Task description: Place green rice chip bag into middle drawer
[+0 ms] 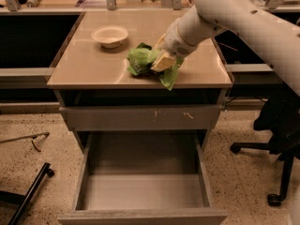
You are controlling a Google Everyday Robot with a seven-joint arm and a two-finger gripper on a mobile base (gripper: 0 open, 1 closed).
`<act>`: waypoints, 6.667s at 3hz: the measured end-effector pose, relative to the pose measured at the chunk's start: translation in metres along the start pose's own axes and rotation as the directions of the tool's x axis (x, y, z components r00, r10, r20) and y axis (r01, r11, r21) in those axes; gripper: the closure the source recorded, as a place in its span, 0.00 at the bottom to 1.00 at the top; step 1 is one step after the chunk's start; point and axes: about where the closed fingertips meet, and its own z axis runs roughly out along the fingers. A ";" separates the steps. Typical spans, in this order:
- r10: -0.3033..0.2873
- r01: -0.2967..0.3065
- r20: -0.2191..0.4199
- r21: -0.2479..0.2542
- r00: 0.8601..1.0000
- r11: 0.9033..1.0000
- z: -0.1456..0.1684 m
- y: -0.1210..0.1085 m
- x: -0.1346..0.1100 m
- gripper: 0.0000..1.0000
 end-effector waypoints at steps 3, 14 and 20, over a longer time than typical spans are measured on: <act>0.197 -0.204 0.178 0.018 0.964 0.979 -0.045 0.124 -0.022 1.00; 0.523 -0.481 0.196 -0.226 0.829 0.847 0.295 0.338 0.125 1.00; 0.568 -0.529 0.180 -0.222 0.803 0.819 0.316 0.344 0.143 0.35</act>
Offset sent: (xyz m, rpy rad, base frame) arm -0.1549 0.0025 0.0074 0.2569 0.0441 -0.1611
